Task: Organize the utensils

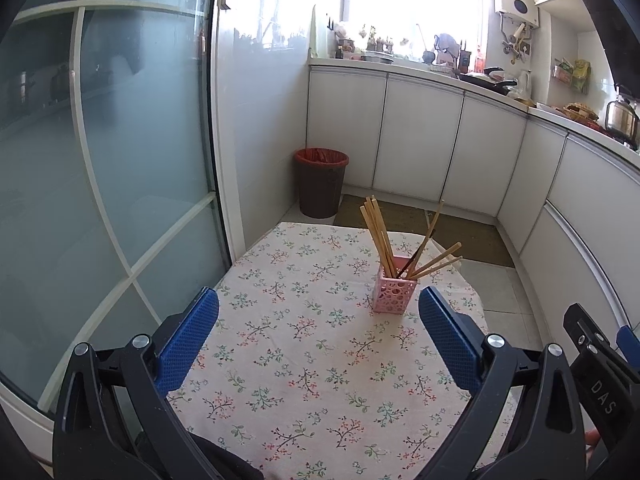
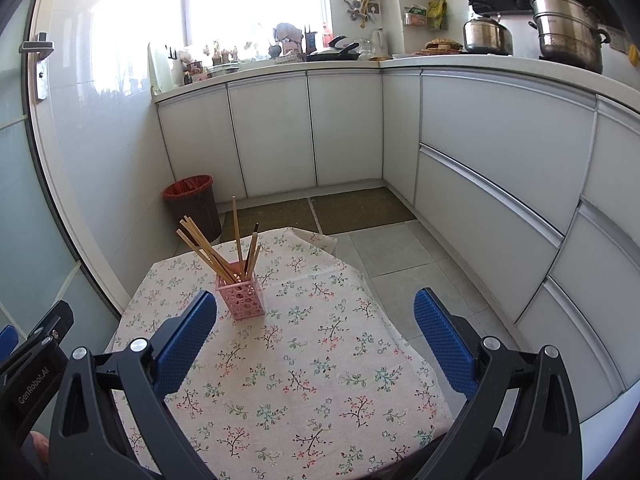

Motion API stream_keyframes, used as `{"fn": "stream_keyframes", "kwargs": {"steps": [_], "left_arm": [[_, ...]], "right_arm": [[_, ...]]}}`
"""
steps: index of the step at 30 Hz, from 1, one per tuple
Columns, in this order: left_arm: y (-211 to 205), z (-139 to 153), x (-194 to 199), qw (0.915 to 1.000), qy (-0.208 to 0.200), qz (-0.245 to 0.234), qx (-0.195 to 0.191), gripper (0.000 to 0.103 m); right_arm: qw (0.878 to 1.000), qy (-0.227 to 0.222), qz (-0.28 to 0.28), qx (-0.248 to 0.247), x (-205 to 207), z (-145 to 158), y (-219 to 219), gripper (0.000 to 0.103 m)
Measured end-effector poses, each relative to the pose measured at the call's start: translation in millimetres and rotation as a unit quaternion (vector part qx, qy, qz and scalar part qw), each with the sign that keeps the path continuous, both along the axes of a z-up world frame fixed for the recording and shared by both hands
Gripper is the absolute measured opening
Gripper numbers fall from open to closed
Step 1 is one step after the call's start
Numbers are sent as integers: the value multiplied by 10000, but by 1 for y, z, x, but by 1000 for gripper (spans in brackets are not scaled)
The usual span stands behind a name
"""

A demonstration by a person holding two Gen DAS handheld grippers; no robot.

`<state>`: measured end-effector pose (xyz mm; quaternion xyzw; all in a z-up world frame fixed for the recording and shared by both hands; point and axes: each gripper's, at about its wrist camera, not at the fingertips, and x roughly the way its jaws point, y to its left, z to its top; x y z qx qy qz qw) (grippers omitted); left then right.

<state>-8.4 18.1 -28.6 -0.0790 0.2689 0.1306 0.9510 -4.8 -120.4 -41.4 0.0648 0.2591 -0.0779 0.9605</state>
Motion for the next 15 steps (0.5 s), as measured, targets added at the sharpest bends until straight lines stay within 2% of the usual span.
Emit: {"fn": "stream_keyframes", "kwargs": {"steps": [5, 9, 11, 13, 15], "left_arm": [[-4, 1, -1, 9998, -53, -40, 176, 94], [-6, 3, -4, 9996, -155, -102, 226, 86], [-6, 4, -4, 9995, -189, -109, 240, 85], [-5, 5, -3, 9995, -170, -110, 224, 87], [-4, 5, -3, 9996, -131, -112, 201, 97]], "right_arm": [[10000, 16, -18, 29, 2, 1, -1, 96], [10000, 0, -18, 8, 1, 2, -1, 96], [10000, -14, -28, 8, 1, 2, -1, 96], [10000, -15, -36, 24, 1, 1, -2, 96], [10000, -24, -40, 24, 1, 1, -3, 96]]}}
